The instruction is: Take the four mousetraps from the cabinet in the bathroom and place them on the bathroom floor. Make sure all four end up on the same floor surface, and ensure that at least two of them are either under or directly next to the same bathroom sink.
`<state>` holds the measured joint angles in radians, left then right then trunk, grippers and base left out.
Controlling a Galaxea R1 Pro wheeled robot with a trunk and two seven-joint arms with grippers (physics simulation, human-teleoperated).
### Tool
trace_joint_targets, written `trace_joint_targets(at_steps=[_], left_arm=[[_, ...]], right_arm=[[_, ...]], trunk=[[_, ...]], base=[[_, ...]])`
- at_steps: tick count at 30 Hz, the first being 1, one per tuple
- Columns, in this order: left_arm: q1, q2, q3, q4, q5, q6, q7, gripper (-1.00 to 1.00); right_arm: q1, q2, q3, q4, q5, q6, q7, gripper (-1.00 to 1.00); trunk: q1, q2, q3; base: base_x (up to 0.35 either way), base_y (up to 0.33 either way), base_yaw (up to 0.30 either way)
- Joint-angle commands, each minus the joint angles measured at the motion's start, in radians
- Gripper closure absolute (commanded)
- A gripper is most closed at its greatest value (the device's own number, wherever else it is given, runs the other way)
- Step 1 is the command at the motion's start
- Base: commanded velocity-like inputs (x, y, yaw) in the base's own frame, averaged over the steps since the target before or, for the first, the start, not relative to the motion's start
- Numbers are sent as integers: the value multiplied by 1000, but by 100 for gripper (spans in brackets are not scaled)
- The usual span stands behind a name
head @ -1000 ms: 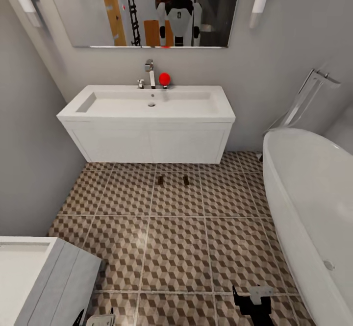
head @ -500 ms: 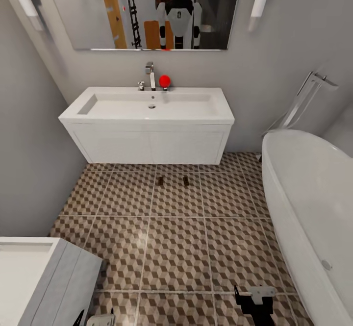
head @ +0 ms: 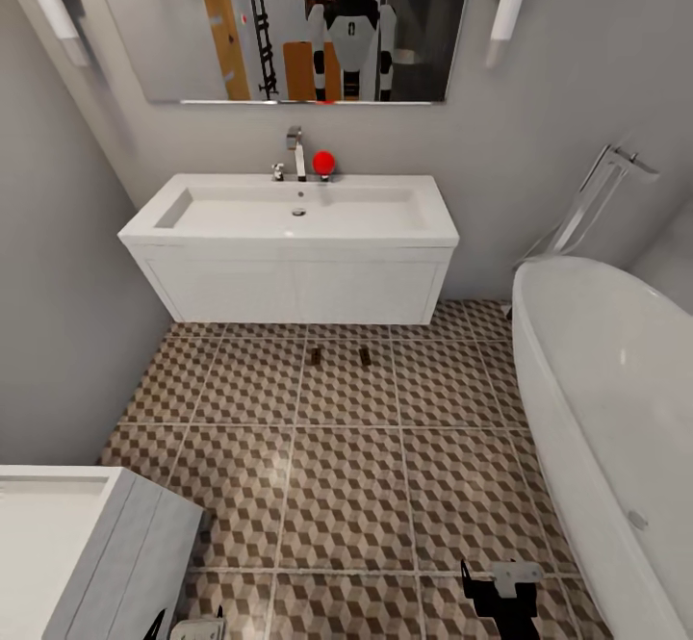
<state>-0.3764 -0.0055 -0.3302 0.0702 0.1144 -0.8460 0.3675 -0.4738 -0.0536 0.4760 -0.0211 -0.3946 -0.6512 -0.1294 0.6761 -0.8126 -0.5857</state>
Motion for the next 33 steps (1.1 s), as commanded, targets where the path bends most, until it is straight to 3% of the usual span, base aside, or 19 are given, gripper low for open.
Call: trace_joint_targets(at_steps=[1, 14, 33], left_arm=[[-1, -1, -9, 3, 10, -5, -1, -100], [-2, -1, -9, 4, 10, -5, -1, -100], [-1, -1, -9, 4, 10, -4, -1, -100]], right_arm=[[0, 0, 9, 0, -3, -1, -6, -100], [0, 0, 9, 0, -4, -3, -6, -100], [0, 0, 9, 0, -4, -4, -6, -100]], trunk=[[-4, 7, 2], [-54, 98, 44], [-126, 231, 132]], base=[[0, 0, 0], [0, 0, 0], [0, 0, 0]])
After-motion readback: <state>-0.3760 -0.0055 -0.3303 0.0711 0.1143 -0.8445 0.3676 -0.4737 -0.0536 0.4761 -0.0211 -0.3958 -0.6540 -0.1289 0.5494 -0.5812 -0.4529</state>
